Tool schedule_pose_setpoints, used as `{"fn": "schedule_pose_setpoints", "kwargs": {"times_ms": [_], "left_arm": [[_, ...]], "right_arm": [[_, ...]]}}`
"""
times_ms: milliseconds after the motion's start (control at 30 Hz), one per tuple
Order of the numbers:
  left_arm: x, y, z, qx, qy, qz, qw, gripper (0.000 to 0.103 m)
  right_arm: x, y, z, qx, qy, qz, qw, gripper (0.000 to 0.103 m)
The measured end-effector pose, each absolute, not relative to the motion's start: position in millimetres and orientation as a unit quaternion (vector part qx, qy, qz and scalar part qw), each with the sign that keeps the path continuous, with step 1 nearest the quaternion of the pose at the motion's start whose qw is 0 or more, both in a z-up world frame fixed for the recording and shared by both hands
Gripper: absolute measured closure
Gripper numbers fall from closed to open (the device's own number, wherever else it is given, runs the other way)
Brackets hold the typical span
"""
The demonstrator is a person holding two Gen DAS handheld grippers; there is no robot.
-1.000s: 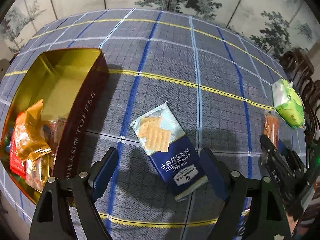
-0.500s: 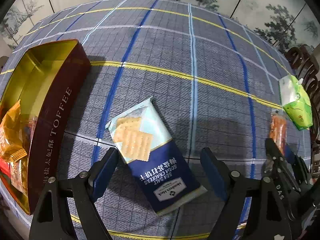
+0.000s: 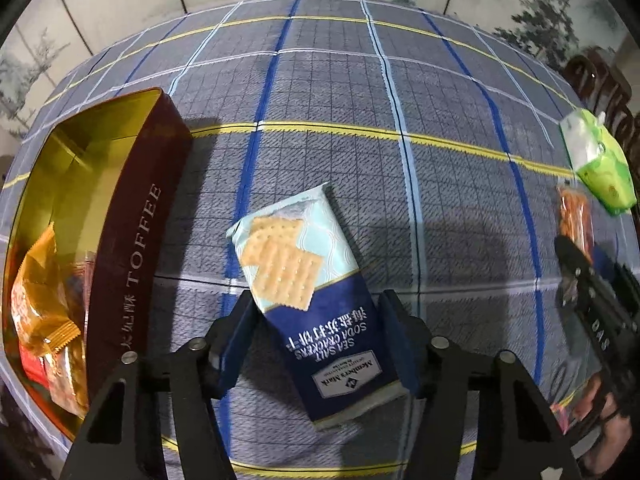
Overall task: Organize snacks
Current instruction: 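Close the left tool on the blue soda-cracker pack, then carry the soda-cracker pack into the tin and open the left tool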
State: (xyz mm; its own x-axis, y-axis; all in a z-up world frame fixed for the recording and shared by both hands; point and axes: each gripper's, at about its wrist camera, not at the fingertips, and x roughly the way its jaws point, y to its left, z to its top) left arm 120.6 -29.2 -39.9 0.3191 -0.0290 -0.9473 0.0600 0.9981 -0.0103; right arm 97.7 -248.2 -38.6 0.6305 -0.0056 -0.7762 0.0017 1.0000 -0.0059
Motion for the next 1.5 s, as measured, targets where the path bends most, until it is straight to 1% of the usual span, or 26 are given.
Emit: {"fn": "schedule_pose_setpoints", "kwargs": {"times_ms": [67, 233, 300, 433, 533, 1067, 1500], "left_arm": [[118.4, -25.0, -39.9, 0.021, 0.584, -0.033, 0.811, 0.049], [117.6, -17.3, -40.2, 0.028, 0.581, -0.034, 0.812, 0.047], [117.8, -19.5, -39.3, 0.029, 0.581, -0.039, 0.813, 0.051], [117.5, -21.0, -38.9, 0.030, 0.580, -0.042, 0.813, 0.053], [116.0, -20.9, -38.0, 0.033, 0.580, -0.048, 0.812, 0.056], [95.8, -17.7, -24.4, 0.047, 0.573, -0.066, 0.816, 0.056], [78.0, -6.5, 13.1, 0.047, 0.545, -0.082, 0.833, 0.056]], "right_arm": [[97.8, -248.4, -38.6, -0.002, 0.430, -0.002, 0.903, 0.062], [97.7, -248.4, -38.6, -0.002, 0.430, -0.002, 0.903, 0.062], [97.6, -248.2, -38.5, -0.002, 0.430, -0.002, 0.903, 0.062], [97.8, -248.5, -38.8, -0.002, 0.430, -0.002, 0.903, 0.062], [97.7, -248.5, -38.8, -0.002, 0.430, -0.002, 0.903, 0.062], [97.8, -248.5, -38.9, -0.003, 0.430, -0.002, 0.903, 0.062], [97.6, -248.3, -38.9, -0.003, 0.429, -0.002, 0.903, 0.062]]}}
